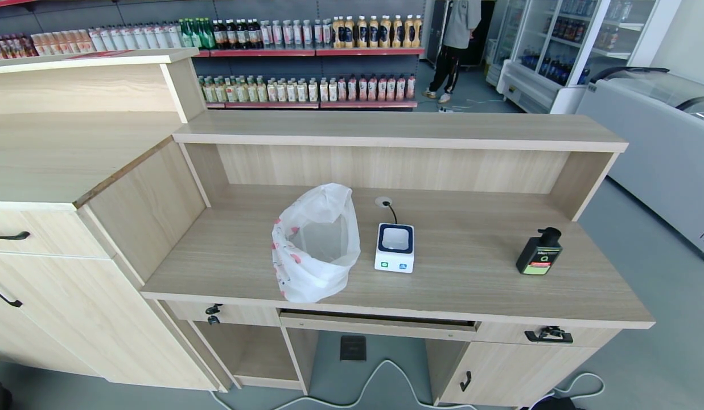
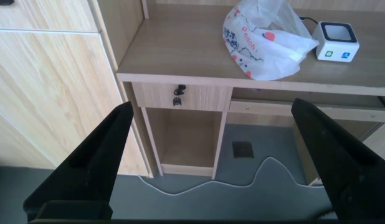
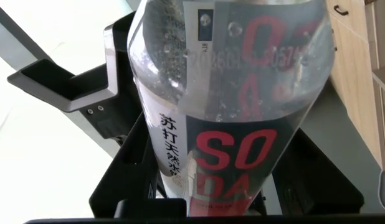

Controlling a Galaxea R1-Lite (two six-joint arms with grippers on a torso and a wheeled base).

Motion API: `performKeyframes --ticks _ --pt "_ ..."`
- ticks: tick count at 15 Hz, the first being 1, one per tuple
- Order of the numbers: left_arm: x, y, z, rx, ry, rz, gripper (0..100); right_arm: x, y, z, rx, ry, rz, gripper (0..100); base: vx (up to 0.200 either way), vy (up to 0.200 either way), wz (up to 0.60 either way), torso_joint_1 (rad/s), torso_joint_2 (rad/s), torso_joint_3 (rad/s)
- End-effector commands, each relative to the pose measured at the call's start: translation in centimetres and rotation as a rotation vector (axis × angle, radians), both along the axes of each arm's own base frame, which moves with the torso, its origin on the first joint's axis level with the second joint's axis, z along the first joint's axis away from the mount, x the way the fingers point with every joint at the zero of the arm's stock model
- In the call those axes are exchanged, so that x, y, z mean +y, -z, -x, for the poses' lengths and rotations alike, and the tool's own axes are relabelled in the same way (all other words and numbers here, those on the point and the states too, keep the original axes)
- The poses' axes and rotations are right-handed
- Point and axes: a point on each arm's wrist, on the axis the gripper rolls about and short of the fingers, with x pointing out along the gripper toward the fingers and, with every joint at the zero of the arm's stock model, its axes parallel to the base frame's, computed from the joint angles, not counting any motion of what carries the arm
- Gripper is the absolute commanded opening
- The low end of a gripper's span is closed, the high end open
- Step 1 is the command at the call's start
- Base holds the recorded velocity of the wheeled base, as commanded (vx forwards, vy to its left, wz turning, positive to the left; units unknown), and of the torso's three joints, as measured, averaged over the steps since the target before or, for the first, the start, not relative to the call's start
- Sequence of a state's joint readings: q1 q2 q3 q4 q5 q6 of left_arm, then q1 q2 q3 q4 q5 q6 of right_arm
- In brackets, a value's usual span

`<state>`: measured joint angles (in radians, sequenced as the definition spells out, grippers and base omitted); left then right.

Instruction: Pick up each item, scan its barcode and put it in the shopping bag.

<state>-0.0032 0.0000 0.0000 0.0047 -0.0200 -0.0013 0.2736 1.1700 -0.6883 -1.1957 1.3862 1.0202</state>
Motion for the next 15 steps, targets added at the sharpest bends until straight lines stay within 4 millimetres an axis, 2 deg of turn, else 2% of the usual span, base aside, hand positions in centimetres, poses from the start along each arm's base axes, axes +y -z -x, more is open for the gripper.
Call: performKeyframes --ticks 1,7,9,11,12,15 --pt "0.0 0.0 0.0 0.001 0.0 0.0 100 0.0 0.0 0.0 0.001 -0.001 0.001 0 0.0 0.0 0.0 0.0 0.0 0.0" --pt "0.0 0.0 0.0 0.001 0.0 0.0 100 -0.5 0.2 -0.6 0.009 0.043 0.006 0 0.0 0.0 0.0 0.0 0.0 0.0" --pt "0.0 0.0 0.0 0.001 0.0 0.0 100 -3.5 1.1 -3.0 -0.052 0.273 0.014 0 0.0 0.0 0.0 0.0 0.0 0.0" --pt "0.0 0.0 0.0 0.001 0.001 0.0 100 -5.1 2.3 -3.9 -0.054 0.381 0.024 0 0.0 0.0 0.0 0.0 0.0 0.0" --pt "0.0 0.0 0.0 0.001 0.0 0.0 100 -7.0 3.3 -4.4 -0.048 0.497 0.034 0 0.0 0.0 0.0 0.0 0.0 0.0" --pt "0.0 0.0 0.0 0.001 0.001 0.0 100 -10.8 5.9 -6.6 -0.058 0.706 0.05 0 0.0 0.0 0.0 0.0 0.0 0.0"
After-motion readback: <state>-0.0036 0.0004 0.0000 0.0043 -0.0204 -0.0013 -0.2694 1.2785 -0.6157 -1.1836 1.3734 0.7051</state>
